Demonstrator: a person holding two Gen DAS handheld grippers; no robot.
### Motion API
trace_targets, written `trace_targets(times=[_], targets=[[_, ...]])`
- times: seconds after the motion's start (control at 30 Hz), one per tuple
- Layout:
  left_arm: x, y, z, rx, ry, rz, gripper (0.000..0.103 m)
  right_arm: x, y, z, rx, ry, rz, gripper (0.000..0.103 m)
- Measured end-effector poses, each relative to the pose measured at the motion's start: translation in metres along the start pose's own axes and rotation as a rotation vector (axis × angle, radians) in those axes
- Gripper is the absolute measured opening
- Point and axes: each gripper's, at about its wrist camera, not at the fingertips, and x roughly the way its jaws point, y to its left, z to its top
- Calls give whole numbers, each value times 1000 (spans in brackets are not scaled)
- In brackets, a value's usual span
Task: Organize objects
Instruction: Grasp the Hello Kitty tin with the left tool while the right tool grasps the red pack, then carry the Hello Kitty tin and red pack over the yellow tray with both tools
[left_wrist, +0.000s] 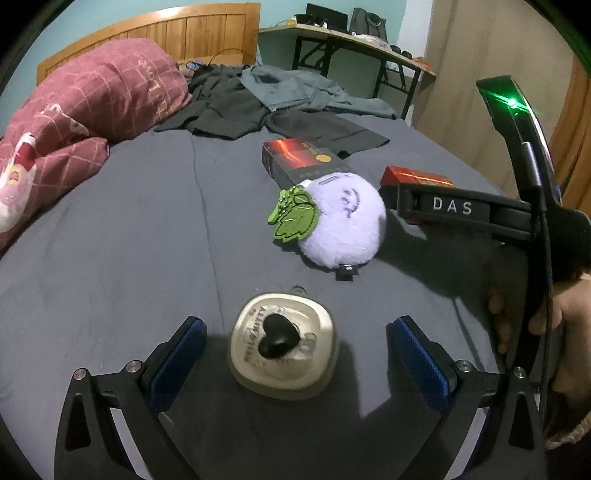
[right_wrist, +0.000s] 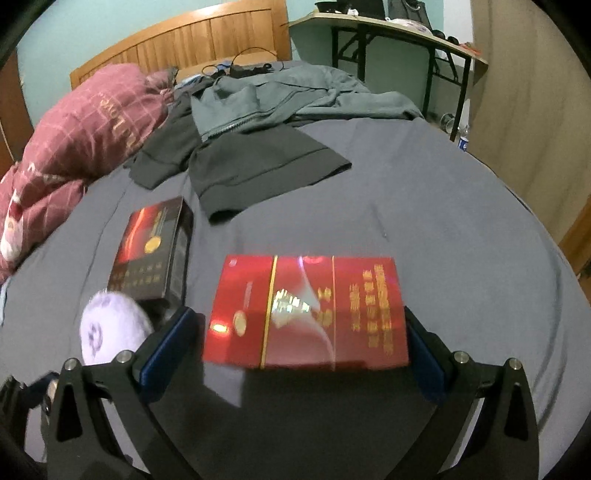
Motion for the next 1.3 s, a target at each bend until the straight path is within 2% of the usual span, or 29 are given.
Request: trace_targets(times=[0.13, 0.2, 0.23, 0.27, 0.3, 0.33, 0.37, 0.4, 0.67, 0.8, 0.9, 1.1, 1.2, 1.3], targets=[[4, 3, 3, 5, 17, -11, 103, 9, -2, 1, 11, 30, 2, 103], [4, 3, 3, 2, 17, -1, 99, 11, -1, 0, 7, 37, -1, 103], [5, 2, 3, 7, 16, 16, 93, 11, 0, 0, -4, 39, -8, 103], [4, 2, 3, 8, 11, 27, 80, 11, 1, -1, -16, 40, -16, 103], [3, 1, 3, 10, 2, 39, 72, 11, 3, -1, -25, 39, -21, 103], [1, 0, 3, 12, -6, 48, 58, 10, 2, -2, -23, 34, -18, 98], [1, -1, 3, 17, -9, 50, 49, 9, 1, -2, -19, 30, -26, 91], [1, -2, 3, 21, -9, 47, 49, 7, -1, -2, -11, 20, -40, 88], [-14, -6, -8, 48, -25, 55, 48, -2, -7, -5, 10, -3, -23, 88], [-45, 2, -37, 38, -42, 38, 48, -20, -6, -16, -18, -5, -28, 88], [-71, 9, -53, 18, -48, 72, 48, -36, -5, -23, -38, 9, -39, 88], [-119, 1, -84, 62, -15, 173, 48, -93, 1, -36, -36, -9, -2, 88], [-160, -12, -104, 60, -62, 196, 48, -136, 4, -54, -47, -49, 30, 88], [-197, -16, -124, 17, -126, 203, 48, -173, -3, -83, 0, -91, 89, 88]])
